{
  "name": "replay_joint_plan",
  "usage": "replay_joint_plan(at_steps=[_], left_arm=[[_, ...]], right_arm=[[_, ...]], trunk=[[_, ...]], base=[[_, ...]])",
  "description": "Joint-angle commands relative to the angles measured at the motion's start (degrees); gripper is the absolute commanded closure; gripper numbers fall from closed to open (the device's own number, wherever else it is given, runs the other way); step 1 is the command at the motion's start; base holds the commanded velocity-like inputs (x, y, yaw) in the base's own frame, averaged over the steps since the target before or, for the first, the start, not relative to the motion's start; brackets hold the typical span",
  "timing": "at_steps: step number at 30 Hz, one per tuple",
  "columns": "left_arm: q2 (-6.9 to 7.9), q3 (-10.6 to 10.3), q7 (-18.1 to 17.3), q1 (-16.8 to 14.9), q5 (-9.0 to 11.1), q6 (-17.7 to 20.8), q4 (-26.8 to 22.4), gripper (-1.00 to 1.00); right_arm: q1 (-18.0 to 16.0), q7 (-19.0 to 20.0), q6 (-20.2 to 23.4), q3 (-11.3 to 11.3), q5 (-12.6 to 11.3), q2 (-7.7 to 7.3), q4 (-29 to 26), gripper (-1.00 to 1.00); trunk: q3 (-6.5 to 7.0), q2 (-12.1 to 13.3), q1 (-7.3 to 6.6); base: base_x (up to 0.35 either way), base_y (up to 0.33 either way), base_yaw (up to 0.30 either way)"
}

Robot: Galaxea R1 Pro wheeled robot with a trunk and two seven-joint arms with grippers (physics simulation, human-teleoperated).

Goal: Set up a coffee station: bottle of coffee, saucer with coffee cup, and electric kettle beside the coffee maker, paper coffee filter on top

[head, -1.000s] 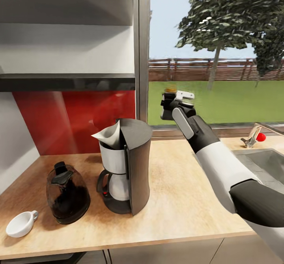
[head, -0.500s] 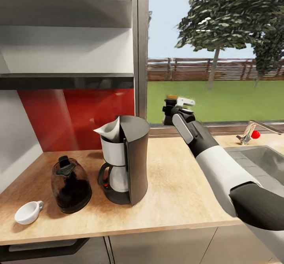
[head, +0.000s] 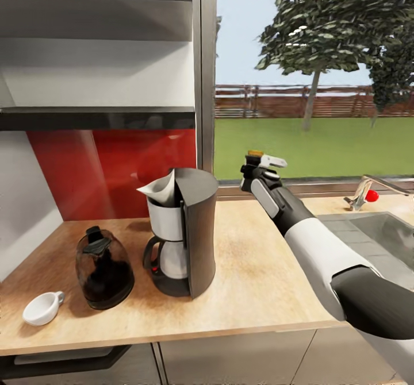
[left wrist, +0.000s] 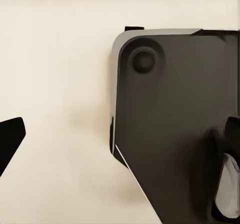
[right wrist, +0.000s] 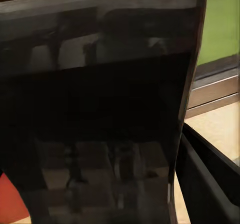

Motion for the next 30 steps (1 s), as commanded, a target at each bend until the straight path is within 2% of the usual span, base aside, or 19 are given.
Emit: replay_joint_plan(at_steps=[1, 5, 17, 19, 20, 24, 30], left_arm=[[-0.14, -0.3, 0.0, 0.0, 0.5, -0.1, 0.0, -1.00], [-0.37, -0.3, 0.0, 0.0, 0.5, -0.1, 0.0, -1.00], [-0.46, -0.3, 0.0, 0.0, 0.5, -0.1, -0.1, -1.00], [-0.48, -0.3, 0.0, -0.1, 0.5, -0.1, -0.1, -1.00], [-0.49, -0.3, 0.0, 0.0, 0.5, -0.1, -0.1, -1.00], [-0.49, -0.3, 0.0, 0.0, 0.5, -0.1, -0.1, -1.00], [-0.43, -0.3, 0.0, 0.0, 0.5, -0.1, -0.1, -1.00]], right_arm=[[0.0, -0.5, -0.8, 0.2, -0.4, -0.04, 0.0, 1.00], [0.0, -0.4, -3.2, 0.3, -0.4, -0.04, 0.0, 1.00], [0.0, -0.4, -3.8, 0.3, -0.5, -0.04, 3.8, 1.00], [0.0, -0.4, -4.6, 0.3, -0.4, -0.04, 6.4, 1.00], [0.0, -0.4, -6.5, 0.3, -0.4, -0.04, 8.2, 1.00], [0.0, -0.4, -9.0, 0.3, -0.4, -0.04, 9.6, 1.00], [0.0, -0.3, -9.8, 0.3, -0.4, -0.04, 11.2, 1.00]], trunk=[[-0.13, -0.1, 0.03], [-0.13, -0.1, 0.03], [-0.13, -0.1, 0.03], [-0.13, -0.1, 0.03], [-0.13, -0.1, 0.03], [-0.13, -0.1, 0.03], [-0.13, -0.1, 0.03]], base=[[-0.134, 0.000, 0.000], [-0.170, 0.000, 0.000], [-0.175, 0.000, 0.000], [-0.073, 0.000, 0.000], [-0.020, 0.000, 0.000], [-0.009, 0.000, 0.000], [-0.001, 0.000, 0.000]])
